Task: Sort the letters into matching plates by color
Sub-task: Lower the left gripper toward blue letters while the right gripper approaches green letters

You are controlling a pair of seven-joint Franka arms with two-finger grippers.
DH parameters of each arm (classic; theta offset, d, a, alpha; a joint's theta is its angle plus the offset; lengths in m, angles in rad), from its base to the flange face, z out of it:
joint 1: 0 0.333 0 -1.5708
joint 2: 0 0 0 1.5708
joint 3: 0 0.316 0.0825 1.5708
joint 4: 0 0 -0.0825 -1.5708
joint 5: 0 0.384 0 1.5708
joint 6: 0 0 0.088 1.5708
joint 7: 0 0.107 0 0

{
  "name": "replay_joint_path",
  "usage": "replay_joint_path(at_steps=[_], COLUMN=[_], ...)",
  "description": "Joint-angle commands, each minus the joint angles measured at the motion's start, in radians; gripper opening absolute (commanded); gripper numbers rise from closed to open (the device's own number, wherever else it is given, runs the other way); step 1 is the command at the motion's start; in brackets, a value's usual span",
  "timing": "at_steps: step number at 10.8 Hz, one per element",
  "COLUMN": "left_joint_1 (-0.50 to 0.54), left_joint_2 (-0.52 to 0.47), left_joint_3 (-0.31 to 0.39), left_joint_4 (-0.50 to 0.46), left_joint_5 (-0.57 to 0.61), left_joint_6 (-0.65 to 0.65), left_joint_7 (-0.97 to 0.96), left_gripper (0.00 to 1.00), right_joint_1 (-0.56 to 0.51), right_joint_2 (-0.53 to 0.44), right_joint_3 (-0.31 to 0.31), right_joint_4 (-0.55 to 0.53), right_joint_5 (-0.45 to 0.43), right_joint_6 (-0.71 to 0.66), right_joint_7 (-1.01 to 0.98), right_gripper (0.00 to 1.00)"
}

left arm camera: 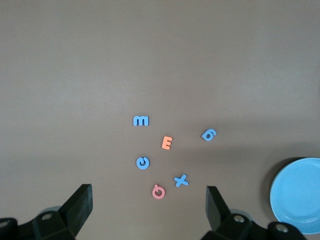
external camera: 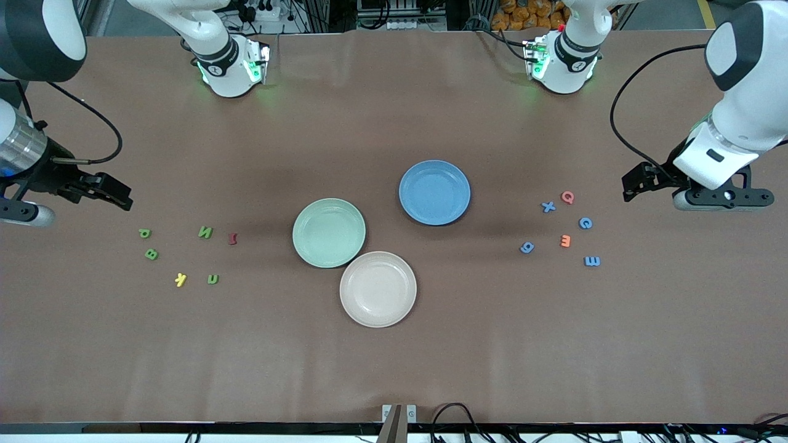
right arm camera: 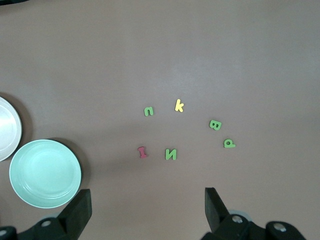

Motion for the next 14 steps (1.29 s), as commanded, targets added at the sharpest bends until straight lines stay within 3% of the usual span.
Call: replay_joint_path(at_steps=[1, 6, 9, 14], left_joint_1=[0.027, 0.042, 0.041, 0.042], left_joint_2=[0.017, 0.084, 0.12, 0.196], left_joint_3=[-0.001, 0.001, 0.001, -0.002], left_joint_4=[-0.043, -0.046, -0.12, -0.121], left_joint_5=[-0.012, 0.014, 0.043, 0.12], left_joint_6=[0.065, 0.117, 0.243, 0.271], left_joint_7=[0.018, 0.018, 0.016, 0.012], left_gripper=[1.0, 1.0, 1.0, 1.0], right_joint_1=[0.0, -0.002, -0.002, 0.001], right_joint_2=[-0.014, -0.017, -0.019, -0.016], right_joint_3=[-0.004, -0.004, -0.004, -0.004], right_joint_4=[-0.062, -0.152, -0.214, -0.318], right_joint_5=[0.019, 0.019, 0.019, 0.022], right_joint_6=[0.053, 0.158, 0.232, 0.349], right_joint_7=[0.027, 0.061, 0.093, 0.122], right_gripper=[1.0, 1.0, 1.0, 1.0])
